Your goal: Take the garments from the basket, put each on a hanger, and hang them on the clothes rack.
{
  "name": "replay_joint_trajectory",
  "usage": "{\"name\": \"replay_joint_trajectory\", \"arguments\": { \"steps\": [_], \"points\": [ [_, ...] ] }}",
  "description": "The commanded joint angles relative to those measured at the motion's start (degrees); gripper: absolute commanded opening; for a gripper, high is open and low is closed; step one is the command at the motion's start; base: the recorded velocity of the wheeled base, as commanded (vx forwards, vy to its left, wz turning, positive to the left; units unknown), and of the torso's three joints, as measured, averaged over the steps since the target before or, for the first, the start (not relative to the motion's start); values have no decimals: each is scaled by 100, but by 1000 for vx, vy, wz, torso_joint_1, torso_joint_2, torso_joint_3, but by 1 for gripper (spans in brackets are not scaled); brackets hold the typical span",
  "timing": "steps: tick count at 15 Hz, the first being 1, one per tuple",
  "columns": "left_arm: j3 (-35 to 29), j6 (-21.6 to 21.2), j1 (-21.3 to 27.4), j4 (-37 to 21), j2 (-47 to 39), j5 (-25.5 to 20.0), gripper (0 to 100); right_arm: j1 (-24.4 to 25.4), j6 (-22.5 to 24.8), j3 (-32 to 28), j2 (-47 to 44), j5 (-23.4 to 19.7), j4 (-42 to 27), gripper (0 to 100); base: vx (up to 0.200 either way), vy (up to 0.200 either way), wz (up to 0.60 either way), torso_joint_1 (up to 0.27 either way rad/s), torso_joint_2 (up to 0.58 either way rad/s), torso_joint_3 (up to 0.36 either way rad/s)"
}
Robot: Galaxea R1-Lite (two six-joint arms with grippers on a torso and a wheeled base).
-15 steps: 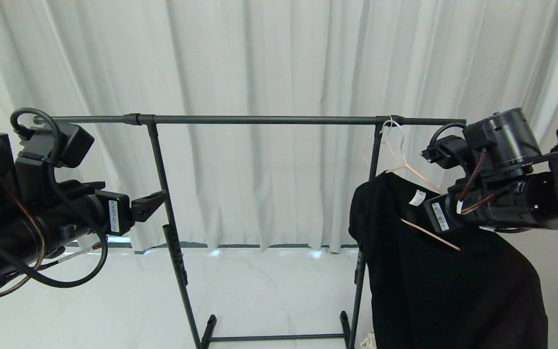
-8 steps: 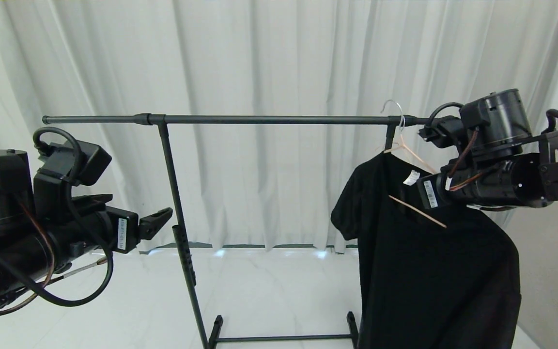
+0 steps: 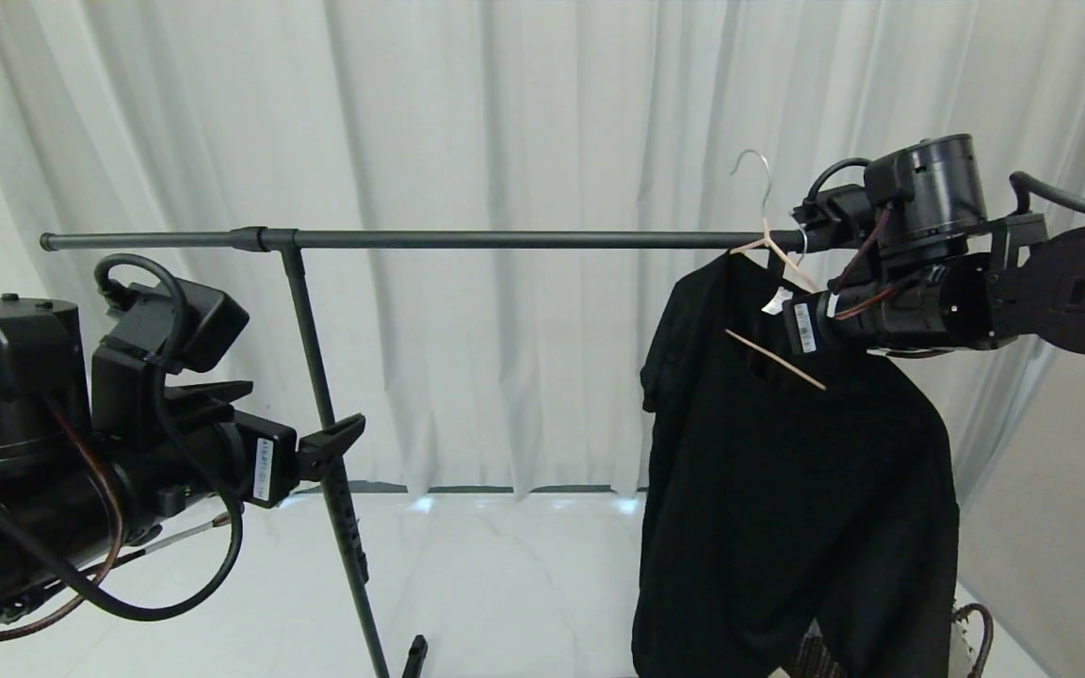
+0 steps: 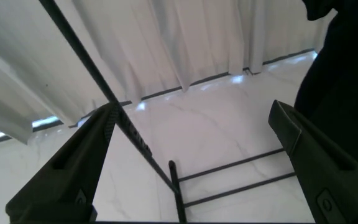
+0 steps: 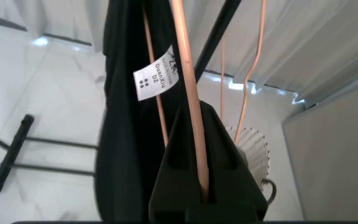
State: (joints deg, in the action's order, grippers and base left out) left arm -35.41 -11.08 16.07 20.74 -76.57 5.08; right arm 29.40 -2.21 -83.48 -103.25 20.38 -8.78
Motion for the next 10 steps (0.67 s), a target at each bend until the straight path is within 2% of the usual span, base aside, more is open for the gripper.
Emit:
{"name": "replay_joint_trajectory", "arguments": {
  "steps": [1, 3, 6, 10],
  "points": [
    [-1, 1, 10, 1, 10, 1, 100, 22, -8, -10, -54, -17, -1, 0, 200, 0, 0, -2, 7, 2],
    [-1, 9, 10, 1, 19, -7, 100, 39, -8, -10, -98, -43, -1, 0, 200, 0, 0, 7, 5, 0],
    [-1, 18, 10, 1, 19, -7, 100, 162, -272, -10, -195, -175, -1, 0, 200, 0, 0, 2, 2, 4],
    [43, 18, 10, 1, 10, -7, 100, 373, -685, -10, -476, -193, 148, 0, 0, 0, 0, 0, 0, 0]
  ]
}}
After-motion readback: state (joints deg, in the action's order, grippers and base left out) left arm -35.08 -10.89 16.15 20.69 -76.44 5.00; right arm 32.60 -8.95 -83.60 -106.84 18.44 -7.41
